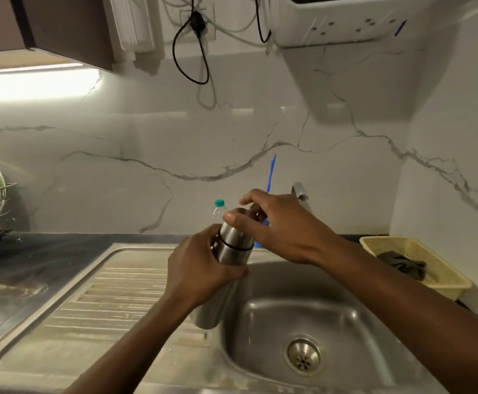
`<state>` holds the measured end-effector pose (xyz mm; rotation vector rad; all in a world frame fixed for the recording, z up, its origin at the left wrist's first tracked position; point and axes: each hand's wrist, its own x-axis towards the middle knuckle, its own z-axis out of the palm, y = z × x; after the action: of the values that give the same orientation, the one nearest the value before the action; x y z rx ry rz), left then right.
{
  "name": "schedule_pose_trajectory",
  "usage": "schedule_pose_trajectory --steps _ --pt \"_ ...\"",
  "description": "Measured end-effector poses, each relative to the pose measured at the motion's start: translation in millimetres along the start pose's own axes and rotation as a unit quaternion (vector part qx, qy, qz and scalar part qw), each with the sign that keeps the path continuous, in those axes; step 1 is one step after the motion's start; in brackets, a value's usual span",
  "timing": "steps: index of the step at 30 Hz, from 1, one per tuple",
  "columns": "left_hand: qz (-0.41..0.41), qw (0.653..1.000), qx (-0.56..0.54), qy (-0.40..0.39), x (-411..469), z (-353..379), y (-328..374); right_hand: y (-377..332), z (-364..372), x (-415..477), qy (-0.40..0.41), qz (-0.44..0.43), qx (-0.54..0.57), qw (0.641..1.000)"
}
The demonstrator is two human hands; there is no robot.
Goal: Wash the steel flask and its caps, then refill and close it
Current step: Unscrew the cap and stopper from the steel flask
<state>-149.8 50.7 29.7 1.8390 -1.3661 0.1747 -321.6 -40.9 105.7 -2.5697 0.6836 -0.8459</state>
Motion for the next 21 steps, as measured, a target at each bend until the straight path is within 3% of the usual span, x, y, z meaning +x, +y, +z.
schedule_pose_trajectory --steps 5,14,18,21 --pt "0.018 1.000 0.013 -0.010 -11 7 19 -3 -3 -5 -0.045 0.006 -0.154 0.987" --pt "0.042 0.998 -0.032 -0.043 -11 5 16 12 -15 -4 -0.056 -0.037 -0.126 0.990" --pt "0.038 0.980 -0.143 -0.134 -10 0 5 11 -27 -4 -0.164 -0.103 -0.079 0.978" --pt "0.030 0.979 -0.142 -0.141 -15 -2 2 10 -35 1 -0.229 -0.133 -0.042 0.963"
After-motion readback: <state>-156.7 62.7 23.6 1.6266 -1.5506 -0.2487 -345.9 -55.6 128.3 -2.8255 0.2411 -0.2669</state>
